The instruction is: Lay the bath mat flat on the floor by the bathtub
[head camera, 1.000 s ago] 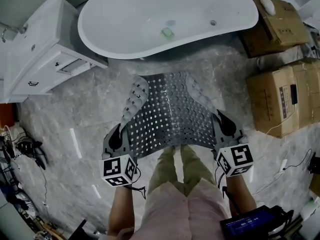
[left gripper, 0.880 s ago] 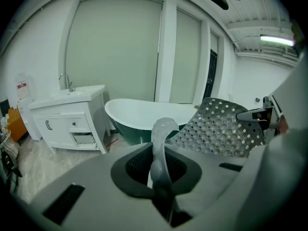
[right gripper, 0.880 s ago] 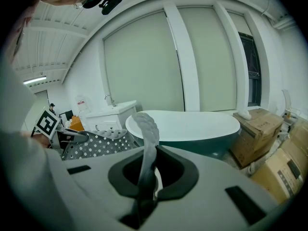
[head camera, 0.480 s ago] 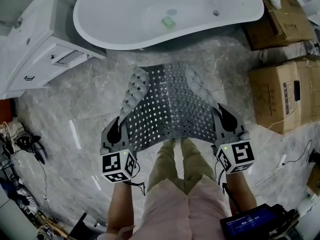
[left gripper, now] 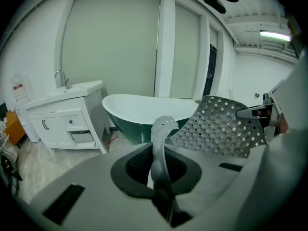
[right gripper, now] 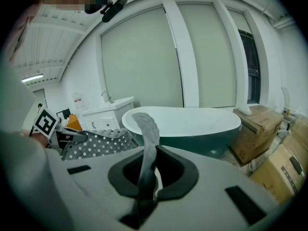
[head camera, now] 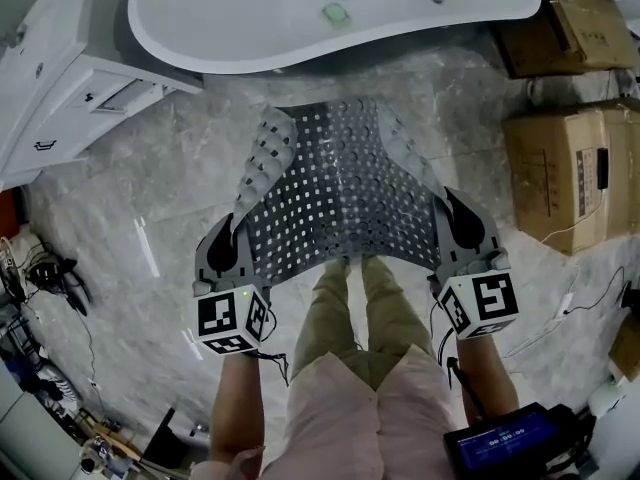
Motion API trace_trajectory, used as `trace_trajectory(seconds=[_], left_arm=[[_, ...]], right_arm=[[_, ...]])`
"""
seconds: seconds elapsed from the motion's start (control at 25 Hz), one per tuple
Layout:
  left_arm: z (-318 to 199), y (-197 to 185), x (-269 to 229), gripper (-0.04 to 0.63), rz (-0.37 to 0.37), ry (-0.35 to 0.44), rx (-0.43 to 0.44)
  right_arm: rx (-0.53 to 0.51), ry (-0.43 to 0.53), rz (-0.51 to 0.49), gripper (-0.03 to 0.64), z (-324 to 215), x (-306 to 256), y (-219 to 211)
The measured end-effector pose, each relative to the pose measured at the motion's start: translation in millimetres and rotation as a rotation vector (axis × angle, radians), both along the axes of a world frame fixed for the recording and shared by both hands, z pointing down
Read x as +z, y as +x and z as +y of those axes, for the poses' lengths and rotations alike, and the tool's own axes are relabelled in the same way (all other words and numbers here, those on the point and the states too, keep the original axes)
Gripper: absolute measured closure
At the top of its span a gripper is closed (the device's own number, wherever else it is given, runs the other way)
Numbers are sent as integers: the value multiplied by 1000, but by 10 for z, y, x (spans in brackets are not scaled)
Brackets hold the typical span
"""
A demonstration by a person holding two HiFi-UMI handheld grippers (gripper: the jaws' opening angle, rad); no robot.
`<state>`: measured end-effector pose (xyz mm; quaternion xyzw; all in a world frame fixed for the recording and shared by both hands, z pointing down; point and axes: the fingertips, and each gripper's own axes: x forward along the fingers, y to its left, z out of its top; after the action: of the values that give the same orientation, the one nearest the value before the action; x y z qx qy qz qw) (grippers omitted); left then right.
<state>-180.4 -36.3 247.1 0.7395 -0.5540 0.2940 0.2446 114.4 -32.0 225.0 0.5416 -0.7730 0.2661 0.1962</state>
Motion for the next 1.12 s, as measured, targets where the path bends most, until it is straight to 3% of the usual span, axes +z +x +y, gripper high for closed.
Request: trace_trajectory(seconds=[0.36,0.84,1.12], left_arm=[[-74,-63,374,561,3,-16,10],[73,17,993,561,13,-28,0],[104,7,1108,561,25,-31,-2]], right_arm=[[-5,-5,8,589,-96,290,-104],[39,-15,29,589,166,1029,86],[34,4,50,589,236,1099,84]])
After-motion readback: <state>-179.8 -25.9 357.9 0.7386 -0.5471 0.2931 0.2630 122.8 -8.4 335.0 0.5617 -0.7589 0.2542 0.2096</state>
